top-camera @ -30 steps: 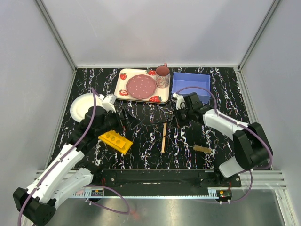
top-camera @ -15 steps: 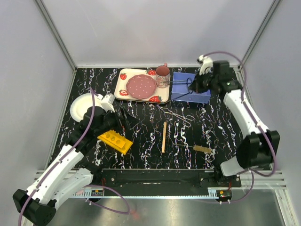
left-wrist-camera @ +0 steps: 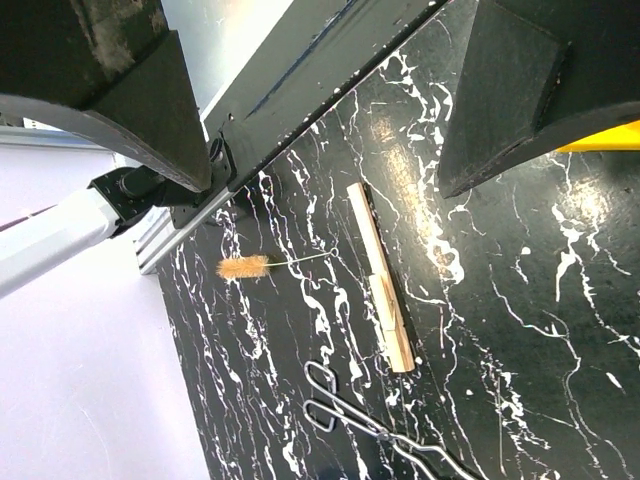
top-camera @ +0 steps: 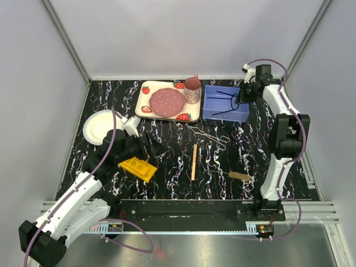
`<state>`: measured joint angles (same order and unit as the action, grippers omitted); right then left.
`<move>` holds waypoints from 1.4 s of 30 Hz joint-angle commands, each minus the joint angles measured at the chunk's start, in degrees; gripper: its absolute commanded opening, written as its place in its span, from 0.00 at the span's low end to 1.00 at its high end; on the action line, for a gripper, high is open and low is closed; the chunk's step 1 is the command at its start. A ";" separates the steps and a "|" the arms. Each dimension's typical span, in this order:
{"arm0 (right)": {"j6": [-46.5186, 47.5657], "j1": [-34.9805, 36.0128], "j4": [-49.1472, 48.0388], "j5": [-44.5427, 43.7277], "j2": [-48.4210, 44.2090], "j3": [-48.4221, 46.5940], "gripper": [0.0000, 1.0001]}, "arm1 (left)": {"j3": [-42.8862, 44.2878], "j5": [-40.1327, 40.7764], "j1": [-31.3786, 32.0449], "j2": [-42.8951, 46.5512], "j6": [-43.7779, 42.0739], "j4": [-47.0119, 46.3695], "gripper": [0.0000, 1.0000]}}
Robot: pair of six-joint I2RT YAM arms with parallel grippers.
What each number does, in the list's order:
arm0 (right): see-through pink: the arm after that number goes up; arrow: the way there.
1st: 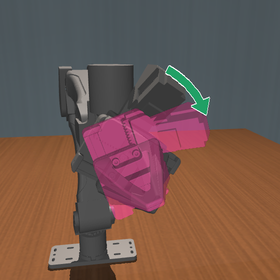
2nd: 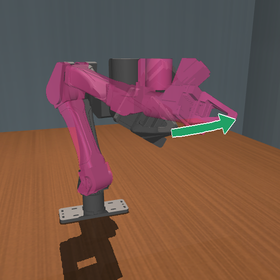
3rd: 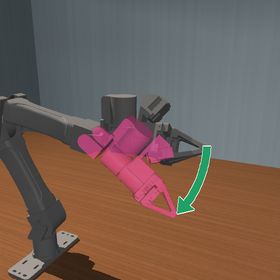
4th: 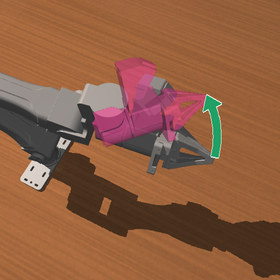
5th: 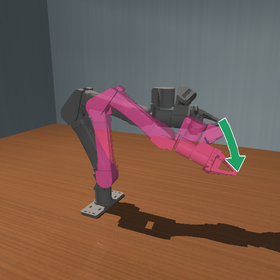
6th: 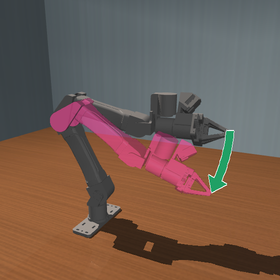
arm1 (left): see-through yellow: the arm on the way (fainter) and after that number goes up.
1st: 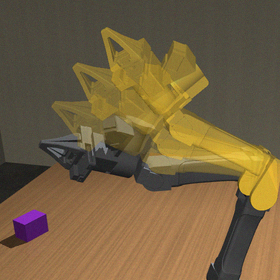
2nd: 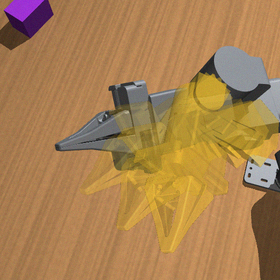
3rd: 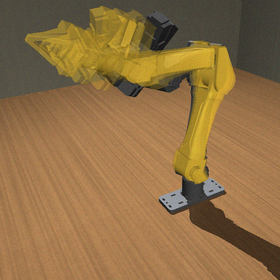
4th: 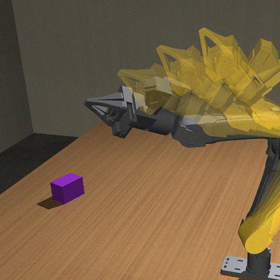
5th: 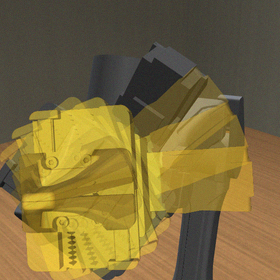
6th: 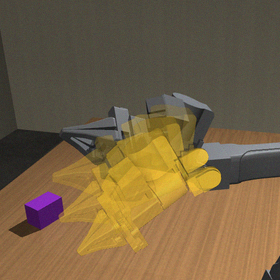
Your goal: Organize the chemistry lab equipment
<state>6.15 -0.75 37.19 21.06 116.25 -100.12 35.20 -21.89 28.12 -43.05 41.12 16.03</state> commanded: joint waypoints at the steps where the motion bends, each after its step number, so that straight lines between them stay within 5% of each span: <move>1: -0.61 -1.36 0.34 -2.07 0.56 -3.24 0.00 | 0.40 -3.69 -0.35 -0.63 0.80 -4.34 0.99; 15: -10.37 -3.55 -0.18 -1.90 5.57 -7.46 0.02 | 1.98 -5.01 -0.17 -3.27 1.94 -3.73 0.99; 22: -10.20 -3.55 -0.45 -1.29 6.01 -6.67 0.24 | 4.70 0.08 6.59 -8.88 2.38 -3.20 0.99; 28: -8.62 -3.55 -1.15 -0.23 1.10 -4.22 0.43 | 11.37 12.21 15.99 -17.14 1.24 3.03 0.99; 36: 5.08 -3.55 -2.47 2.50 -16.47 7.20 0.81 | 17.79 21.80 24.34 -29.88 2.20 7.61 0.97; 42: 10.90 -3.64 -9.23 3.02 -33.96 24.68 1.00 | 25.42 29.70 28.92 -40.77 5.89 11.82 0.89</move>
<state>10.76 -4.36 33.52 22.15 91.79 -84.23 54.39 0.40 54.63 -78.43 44.07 25.02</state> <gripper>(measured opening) 0.976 0.913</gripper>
